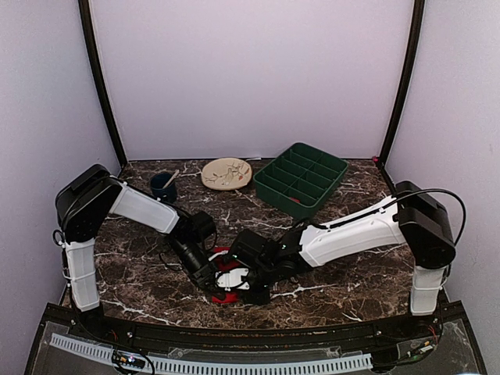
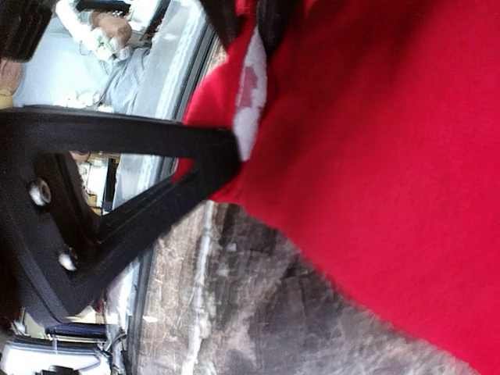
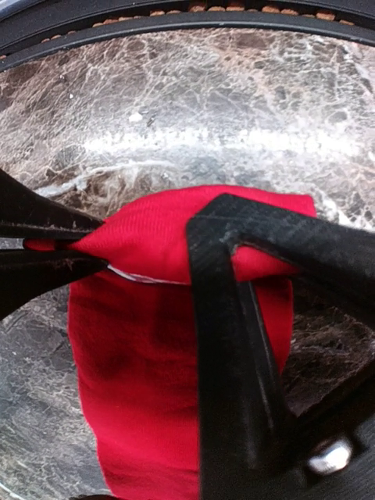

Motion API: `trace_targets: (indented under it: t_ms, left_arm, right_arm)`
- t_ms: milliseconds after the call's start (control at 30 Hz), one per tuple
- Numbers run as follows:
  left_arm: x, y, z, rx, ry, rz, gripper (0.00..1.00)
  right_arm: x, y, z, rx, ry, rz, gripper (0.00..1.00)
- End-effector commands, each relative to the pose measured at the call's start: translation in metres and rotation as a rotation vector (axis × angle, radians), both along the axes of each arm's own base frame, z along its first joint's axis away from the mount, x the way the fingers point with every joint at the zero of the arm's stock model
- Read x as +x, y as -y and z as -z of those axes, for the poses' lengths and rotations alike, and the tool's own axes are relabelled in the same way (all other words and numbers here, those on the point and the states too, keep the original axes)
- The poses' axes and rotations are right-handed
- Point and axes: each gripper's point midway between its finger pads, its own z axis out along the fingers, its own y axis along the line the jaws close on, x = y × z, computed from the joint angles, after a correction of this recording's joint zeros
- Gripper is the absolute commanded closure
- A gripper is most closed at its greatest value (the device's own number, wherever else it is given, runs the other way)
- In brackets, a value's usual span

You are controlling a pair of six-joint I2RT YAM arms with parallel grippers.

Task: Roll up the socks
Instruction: Roll the sock at the center of the board.

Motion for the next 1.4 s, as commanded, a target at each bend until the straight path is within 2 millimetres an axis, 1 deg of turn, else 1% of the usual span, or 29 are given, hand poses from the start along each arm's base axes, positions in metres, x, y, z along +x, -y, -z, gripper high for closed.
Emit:
trace_targets:
  t_ms: [0, 100, 300, 433, 633, 700, 800, 900, 933, 967, 1100, 1267, 1367]
  left_arm:
    - [0.009, -0.007, -0.006, 0.056, 0.069, -0.028, 0.84]
    - [0.019, -0.008, -0.016, 0.048, 0.128, -0.067, 0.80]
    - [0.035, -0.014, -0.021, 0.070, 0.194, -0.135, 0.76]
    - [0.041, -0.017, -0.023, 0.080, 0.214, -0.150, 0.75]
    - [0.051, -0.019, -0.034, 0.059, 0.286, -0.177, 0.75]
    - [0.060, -0.023, -0.031, 0.083, 0.354, -0.194, 0.74]
    - [0.073, -0.028, -0.033, 0.094, 0.456, -0.239, 0.75]
    - [0.088, -0.033, -0.040, 0.104, 0.573, -0.288, 0.75]
    - [0.094, -0.035, -0.046, 0.100, 0.620, -0.310, 0.75]
    - [0.096, -0.039, -0.047, 0.106, 0.654, -0.325, 0.75]
    - [0.111, -0.049, -0.063, 0.085, 0.801, -0.417, 0.76]
    - [0.117, -0.061, -0.086, 0.029, 0.954, -0.517, 0.82]
    - [0.108, -0.059, -0.092, -0.018, 1.011, -0.512, 0.88]
  right_arm:
    - [-0.001, 0.005, 0.009, -0.037, -0.087, 0.016, 1.00]
    - [-0.001, 0.004, 0.008, -0.034, -0.118, 0.023, 1.00]
    - [0.000, 0.004, 0.008, -0.035, -0.167, 0.037, 1.00]
    - [0.001, 0.003, 0.004, -0.025, -0.200, 0.048, 1.00]
    - [0.000, -0.002, -0.006, -0.007, -0.267, 0.052, 1.00]
    - [0.000, -0.003, -0.009, -0.001, -0.298, 0.054, 1.00]
    - [-0.002, -0.002, -0.010, 0.000, -0.340, 0.057, 1.00]
    - [-0.003, -0.003, -0.011, -0.003, -0.381, 0.060, 1.00]
    - [-0.003, -0.003, -0.011, -0.005, -0.395, 0.059, 1.00]
    - [-0.004, -0.003, -0.010, -0.008, -0.410, 0.059, 1.00]
    - [-0.001, -0.005, -0.011, -0.017, -0.467, 0.067, 1.00]
    - [0.002, -0.004, -0.010, -0.029, -0.538, 0.080, 1.00]
    - [0.004, -0.003, -0.012, -0.025, -0.570, 0.087, 1.00]
